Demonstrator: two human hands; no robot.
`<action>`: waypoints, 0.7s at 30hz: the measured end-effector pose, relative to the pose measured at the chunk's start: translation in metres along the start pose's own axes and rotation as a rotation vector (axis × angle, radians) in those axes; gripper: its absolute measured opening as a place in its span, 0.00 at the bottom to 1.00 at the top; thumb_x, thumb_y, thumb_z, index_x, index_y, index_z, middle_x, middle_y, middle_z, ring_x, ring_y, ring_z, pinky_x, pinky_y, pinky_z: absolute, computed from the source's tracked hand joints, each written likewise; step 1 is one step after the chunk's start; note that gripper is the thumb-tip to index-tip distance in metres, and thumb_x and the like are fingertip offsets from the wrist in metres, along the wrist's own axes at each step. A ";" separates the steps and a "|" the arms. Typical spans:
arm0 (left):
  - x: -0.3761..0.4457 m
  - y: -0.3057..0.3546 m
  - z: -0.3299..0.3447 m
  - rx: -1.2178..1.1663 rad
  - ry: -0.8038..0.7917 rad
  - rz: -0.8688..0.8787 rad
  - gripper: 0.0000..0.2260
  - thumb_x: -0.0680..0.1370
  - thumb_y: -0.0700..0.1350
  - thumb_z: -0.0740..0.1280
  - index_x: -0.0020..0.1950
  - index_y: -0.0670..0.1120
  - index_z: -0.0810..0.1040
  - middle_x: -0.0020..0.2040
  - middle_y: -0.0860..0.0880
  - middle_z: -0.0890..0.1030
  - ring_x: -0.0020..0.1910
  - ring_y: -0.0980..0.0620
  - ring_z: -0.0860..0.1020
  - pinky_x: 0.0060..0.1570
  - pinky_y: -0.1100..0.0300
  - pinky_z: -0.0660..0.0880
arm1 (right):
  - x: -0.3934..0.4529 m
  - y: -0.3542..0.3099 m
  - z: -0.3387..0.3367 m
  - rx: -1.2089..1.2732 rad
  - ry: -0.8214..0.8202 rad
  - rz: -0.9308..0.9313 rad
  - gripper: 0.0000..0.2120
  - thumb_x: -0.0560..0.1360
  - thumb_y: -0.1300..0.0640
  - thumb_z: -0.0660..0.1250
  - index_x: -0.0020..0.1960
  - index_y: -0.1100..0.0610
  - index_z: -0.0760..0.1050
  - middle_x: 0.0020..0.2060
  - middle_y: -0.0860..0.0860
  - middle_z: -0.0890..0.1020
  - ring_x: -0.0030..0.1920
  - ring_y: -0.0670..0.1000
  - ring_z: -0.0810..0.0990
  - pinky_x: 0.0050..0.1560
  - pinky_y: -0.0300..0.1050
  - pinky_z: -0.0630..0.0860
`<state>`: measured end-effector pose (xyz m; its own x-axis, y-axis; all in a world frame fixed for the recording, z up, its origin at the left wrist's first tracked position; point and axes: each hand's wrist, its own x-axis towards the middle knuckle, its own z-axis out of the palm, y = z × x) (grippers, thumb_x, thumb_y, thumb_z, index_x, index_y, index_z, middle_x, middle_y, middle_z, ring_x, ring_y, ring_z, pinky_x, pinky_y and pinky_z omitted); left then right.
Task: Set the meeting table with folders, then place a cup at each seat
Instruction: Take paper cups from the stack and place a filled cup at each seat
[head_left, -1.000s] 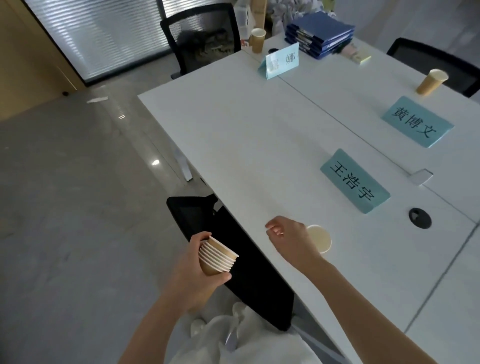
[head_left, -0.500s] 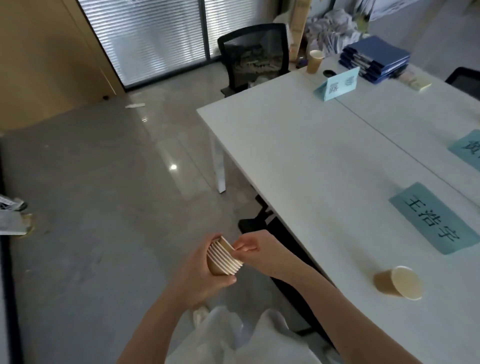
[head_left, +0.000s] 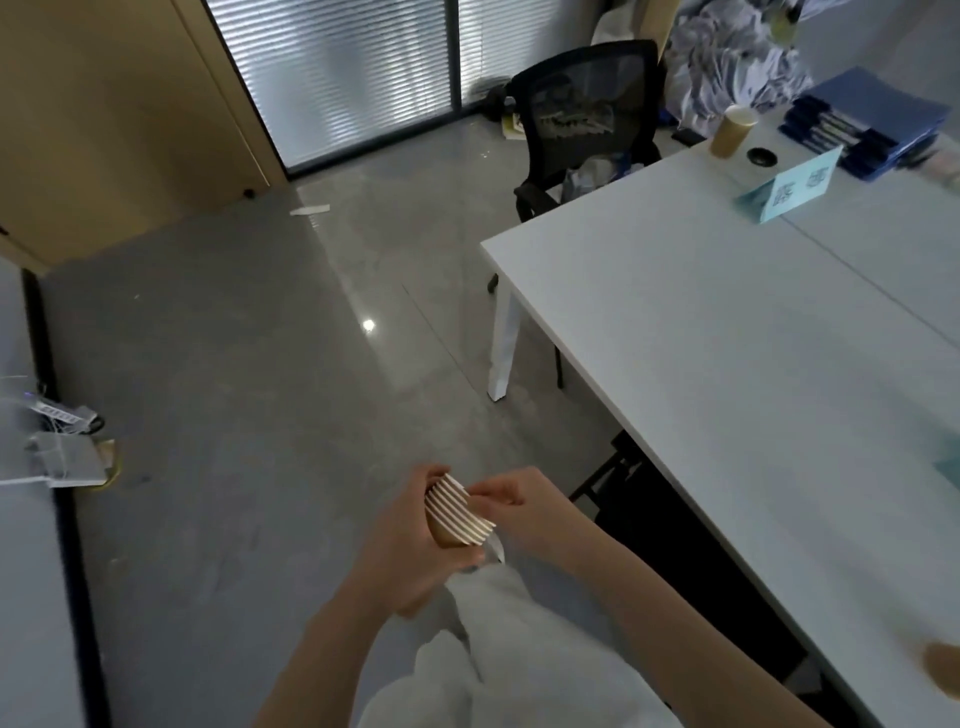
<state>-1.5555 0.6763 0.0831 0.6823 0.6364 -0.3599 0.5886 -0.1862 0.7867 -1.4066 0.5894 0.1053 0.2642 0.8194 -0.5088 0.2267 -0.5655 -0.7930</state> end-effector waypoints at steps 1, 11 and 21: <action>0.011 0.000 -0.006 0.002 0.008 -0.002 0.36 0.60 0.50 0.81 0.63 0.57 0.67 0.51 0.59 0.78 0.47 0.63 0.78 0.44 0.68 0.75 | 0.012 -0.004 -0.003 0.011 -0.001 -0.012 0.10 0.77 0.56 0.64 0.54 0.55 0.82 0.47 0.56 0.85 0.49 0.56 0.82 0.56 0.52 0.75; 0.173 0.032 -0.089 0.066 0.034 -0.033 0.36 0.58 0.54 0.81 0.60 0.57 0.67 0.51 0.58 0.79 0.47 0.61 0.78 0.45 0.66 0.76 | 0.167 -0.081 -0.084 0.021 -0.105 -0.099 0.12 0.79 0.56 0.62 0.55 0.59 0.80 0.48 0.58 0.84 0.46 0.51 0.80 0.56 0.52 0.75; 0.320 0.063 -0.158 -0.013 -0.059 0.026 0.44 0.54 0.61 0.75 0.68 0.60 0.65 0.59 0.63 0.73 0.56 0.67 0.73 0.49 0.75 0.69 | 0.299 -0.141 -0.167 -0.003 -0.019 -0.087 0.12 0.80 0.56 0.59 0.55 0.60 0.79 0.44 0.55 0.81 0.43 0.46 0.76 0.48 0.46 0.73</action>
<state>-1.3688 0.9869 0.0967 0.7221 0.5858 -0.3680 0.5647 -0.1919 0.8027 -1.2031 0.8986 0.1206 0.2252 0.8672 -0.4441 0.2507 -0.4920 -0.8337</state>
